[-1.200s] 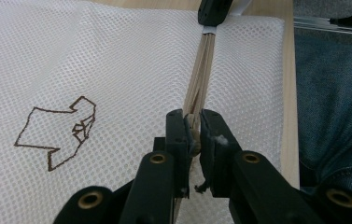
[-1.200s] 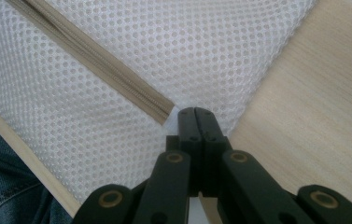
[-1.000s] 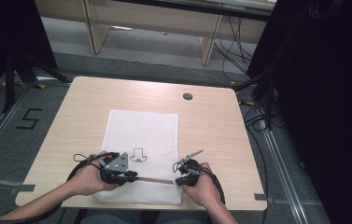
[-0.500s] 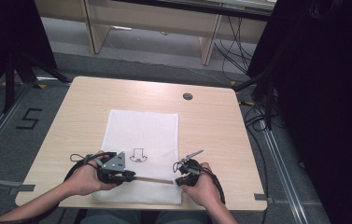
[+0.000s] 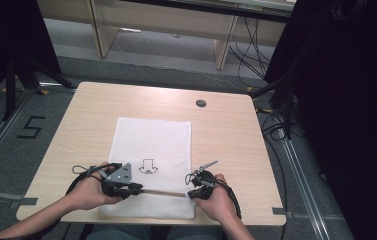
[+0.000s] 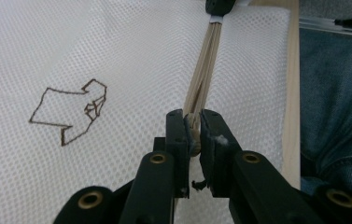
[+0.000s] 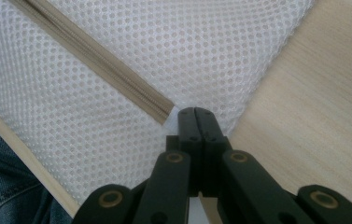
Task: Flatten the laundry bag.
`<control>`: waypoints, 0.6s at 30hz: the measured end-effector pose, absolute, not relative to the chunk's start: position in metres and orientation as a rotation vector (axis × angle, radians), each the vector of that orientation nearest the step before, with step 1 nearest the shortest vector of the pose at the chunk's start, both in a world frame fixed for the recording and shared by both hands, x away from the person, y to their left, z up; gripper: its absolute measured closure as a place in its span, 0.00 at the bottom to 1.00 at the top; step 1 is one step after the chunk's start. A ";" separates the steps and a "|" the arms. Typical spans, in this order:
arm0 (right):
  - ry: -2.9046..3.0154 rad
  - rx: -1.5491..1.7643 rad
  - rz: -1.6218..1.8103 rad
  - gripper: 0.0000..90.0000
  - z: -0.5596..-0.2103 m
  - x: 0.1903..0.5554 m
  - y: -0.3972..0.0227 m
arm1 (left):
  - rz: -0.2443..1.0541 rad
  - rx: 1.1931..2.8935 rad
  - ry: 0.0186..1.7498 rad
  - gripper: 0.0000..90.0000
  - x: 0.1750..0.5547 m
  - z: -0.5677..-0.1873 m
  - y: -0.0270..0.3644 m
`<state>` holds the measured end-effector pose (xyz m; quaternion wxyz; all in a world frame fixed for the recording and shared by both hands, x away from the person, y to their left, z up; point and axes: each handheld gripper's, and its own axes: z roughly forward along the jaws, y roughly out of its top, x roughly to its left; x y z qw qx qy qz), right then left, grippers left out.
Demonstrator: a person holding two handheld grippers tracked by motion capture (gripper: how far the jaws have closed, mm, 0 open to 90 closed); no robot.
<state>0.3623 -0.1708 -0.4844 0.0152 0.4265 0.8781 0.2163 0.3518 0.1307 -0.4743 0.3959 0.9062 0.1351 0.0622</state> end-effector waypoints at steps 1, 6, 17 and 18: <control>2.732 1.327 0.674 1.00 -0.484 0.362 -0.171 | 0.167 2.302 0.340 0.91 0.352 -0.474 0.131; 2.731 1.329 0.674 1.00 -0.484 0.362 -0.171 | 0.163 2.294 0.364 0.91 0.351 -0.475 0.137; 2.731 1.329 0.673 1.00 -0.484 0.362 -0.171 | 0.173 2.304 0.361 0.91 0.351 -0.475 0.141; 2.730 1.330 0.673 1.00 -0.484 0.362 -0.171 | 0.179 2.312 0.356 0.91 0.352 -0.474 0.142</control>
